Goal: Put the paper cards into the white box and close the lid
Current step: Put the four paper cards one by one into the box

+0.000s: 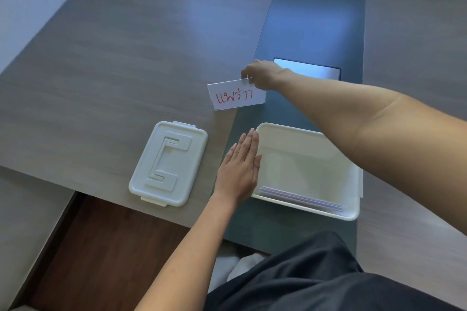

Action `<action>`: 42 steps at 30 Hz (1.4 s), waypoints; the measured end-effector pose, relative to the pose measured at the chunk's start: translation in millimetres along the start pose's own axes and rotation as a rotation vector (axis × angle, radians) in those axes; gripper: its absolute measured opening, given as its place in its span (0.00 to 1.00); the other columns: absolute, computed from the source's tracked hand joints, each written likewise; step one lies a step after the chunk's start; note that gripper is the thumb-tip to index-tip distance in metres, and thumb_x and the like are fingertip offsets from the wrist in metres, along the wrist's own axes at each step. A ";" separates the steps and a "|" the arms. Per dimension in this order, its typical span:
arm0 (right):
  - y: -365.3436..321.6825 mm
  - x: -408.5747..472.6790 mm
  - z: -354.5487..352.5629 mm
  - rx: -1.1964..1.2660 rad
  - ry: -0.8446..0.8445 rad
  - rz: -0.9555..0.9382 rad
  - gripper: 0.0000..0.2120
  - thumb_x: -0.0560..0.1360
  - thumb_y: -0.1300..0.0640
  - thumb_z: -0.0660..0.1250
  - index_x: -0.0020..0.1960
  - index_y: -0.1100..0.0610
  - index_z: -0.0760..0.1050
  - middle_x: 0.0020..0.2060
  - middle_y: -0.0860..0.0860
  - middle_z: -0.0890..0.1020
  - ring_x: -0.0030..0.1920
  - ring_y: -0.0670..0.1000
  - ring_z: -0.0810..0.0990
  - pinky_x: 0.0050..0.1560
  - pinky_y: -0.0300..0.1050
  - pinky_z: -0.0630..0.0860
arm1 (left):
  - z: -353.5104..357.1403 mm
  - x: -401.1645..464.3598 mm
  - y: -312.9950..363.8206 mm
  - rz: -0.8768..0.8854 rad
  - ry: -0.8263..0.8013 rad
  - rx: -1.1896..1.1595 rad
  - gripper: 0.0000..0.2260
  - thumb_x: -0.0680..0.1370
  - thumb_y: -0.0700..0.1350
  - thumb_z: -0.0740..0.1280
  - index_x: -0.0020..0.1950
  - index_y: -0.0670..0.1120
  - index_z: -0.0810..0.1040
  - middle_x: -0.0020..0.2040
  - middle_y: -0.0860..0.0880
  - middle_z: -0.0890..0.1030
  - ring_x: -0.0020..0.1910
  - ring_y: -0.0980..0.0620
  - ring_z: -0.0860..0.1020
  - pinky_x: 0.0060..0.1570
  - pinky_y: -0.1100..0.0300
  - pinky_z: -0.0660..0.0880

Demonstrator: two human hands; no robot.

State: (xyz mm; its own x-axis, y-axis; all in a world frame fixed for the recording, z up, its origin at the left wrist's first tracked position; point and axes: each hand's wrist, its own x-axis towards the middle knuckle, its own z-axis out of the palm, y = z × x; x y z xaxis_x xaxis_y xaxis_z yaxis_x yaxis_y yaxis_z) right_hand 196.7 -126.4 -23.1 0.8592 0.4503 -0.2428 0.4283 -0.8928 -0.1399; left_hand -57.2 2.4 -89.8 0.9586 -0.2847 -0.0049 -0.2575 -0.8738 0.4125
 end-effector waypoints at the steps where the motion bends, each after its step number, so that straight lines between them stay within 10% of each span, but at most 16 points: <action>1: 2.8 -5.8 0.3 0.009 0.008 0.011 0.19 0.77 0.67 0.56 0.61 0.52 0.78 0.57 0.56 0.81 0.53 0.61 0.81 0.46 0.51 0.77 | 0.6 0.1 -0.4 0.004 -0.001 0.006 0.25 0.85 0.52 0.44 0.81 0.49 0.45 0.82 0.55 0.48 0.80 0.57 0.46 0.78 0.58 0.46; 42: 20.7 -296.9 -19.8 0.398 0.507 0.213 0.11 0.78 0.63 0.63 0.56 0.58 0.82 0.49 0.53 0.83 0.49 0.56 0.82 0.49 0.54 0.81 | -4.7 4.1 -2.0 0.038 -0.052 -0.030 0.26 0.84 0.55 0.41 0.81 0.50 0.45 0.82 0.53 0.49 0.80 0.54 0.50 0.77 0.52 0.55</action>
State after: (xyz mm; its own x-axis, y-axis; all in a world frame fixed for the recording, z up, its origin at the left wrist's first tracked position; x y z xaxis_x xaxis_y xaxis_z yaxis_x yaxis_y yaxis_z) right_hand -44.0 -278.9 65.2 0.9799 0.1154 0.1628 0.1833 -0.8431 -0.5056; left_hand -52.2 4.9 -86.3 0.9403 -0.3384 -0.0353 -0.2894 -0.8499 0.4404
